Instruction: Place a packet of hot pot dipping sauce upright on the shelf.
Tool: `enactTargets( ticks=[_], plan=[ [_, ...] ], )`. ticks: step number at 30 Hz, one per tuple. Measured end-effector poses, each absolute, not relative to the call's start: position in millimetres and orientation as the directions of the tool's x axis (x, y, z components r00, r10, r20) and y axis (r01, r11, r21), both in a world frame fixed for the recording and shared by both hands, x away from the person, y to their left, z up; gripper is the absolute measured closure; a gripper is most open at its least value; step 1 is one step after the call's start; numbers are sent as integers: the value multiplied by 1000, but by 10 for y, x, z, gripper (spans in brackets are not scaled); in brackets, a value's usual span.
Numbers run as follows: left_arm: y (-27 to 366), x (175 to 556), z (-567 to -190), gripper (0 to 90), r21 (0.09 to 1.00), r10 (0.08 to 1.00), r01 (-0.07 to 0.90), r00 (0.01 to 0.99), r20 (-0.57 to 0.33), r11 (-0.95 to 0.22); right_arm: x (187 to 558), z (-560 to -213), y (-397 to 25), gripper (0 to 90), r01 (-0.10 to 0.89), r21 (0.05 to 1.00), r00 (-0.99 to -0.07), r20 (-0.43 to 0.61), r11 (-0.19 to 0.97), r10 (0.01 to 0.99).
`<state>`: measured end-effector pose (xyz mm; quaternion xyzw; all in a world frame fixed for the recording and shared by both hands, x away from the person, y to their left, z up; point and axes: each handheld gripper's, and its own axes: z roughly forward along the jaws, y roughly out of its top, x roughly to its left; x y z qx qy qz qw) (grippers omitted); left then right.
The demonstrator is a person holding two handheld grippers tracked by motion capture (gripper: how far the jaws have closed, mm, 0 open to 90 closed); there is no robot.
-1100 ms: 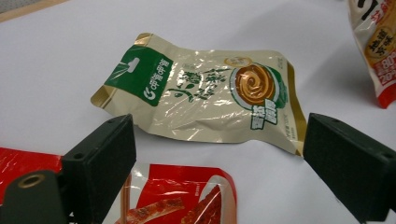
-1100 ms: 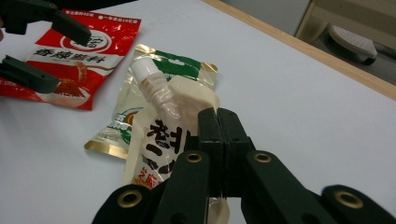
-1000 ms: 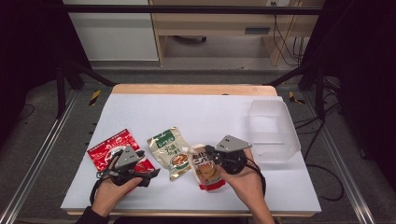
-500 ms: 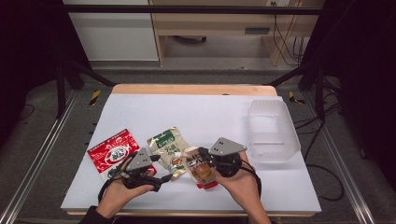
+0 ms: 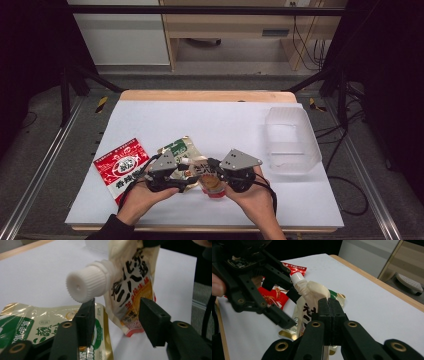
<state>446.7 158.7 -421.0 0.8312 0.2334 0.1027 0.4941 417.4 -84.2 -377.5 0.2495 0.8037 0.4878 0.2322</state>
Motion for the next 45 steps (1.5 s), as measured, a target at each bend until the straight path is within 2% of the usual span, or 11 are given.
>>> enactTargets(
  ticks=[2, 9, 12, 19, 21, 26, 32, 37, 40, 42, 45],
  plan=[
    [1583, 4480, -4224, 554, 869, 488, 291, 871, -66, -401, 4171, -3775, -839, 898, 174, 900, -768, -129, 399, 628],
    [1580, 4504, -4246, 781, 883, 466, 300, 878, -108, -361, 4142, -3770, -832, 897, 169, 898, -776, -134, 407, 617],
    [1597, 4506, -4249, 892, 883, 453, 331, 877, -158, -333, 4116, -3762, -842, 895, 171, 892, -774, -141, 418, 617],
    [1609, 4420, -4151, 900, 883, 451, 284, 887, -95, -374, 3988, -3738, -883, 853, 172, 867, -781, -170, 468, 601],
    [1616, 4415, -4145, 900, 881, 452, 284, 887, -92, -379, 3955, -3735, -890, 796, 172, 850, -788, -184, 497, 587],
    [1610, 4369, -4088, 900, 866, 454, 272, 889, -60, -420, 3928, -3642, -892, 571, 150, 758, -801, -283, 635, 527],
    [1579, 4342, -4057, 900, 854, 442, 258, 896, -37, -451, 3995, -3467, -774, 418, 108, 613, -834, -373, 783, 406],
    [1566, 4313, -4044, 900, 851, 435, 245, 900, -21, -465, 4119, -3407, -654, 377, 106, 537, -870, -358, 837, 340],
    [1567, 4312, -4040, 900, 849, 433, 244, 901, -19, -468, 4176, -3392, -617, 396, 122, 510, -884, -335, 852, 326],
    [1568, 4317, -4039, 900, 851, 431, 241, 902, -19, -467, 4243, -3365, -572, 472, 124, 491, -898, -314, 862, 308],
    [1564, 4317, -4038, 900, 852, 428, 239, 903, -20, -465, 4288, -3351, -516, 519, 111, 462, -906, -318, 880, 281]
  ],
)
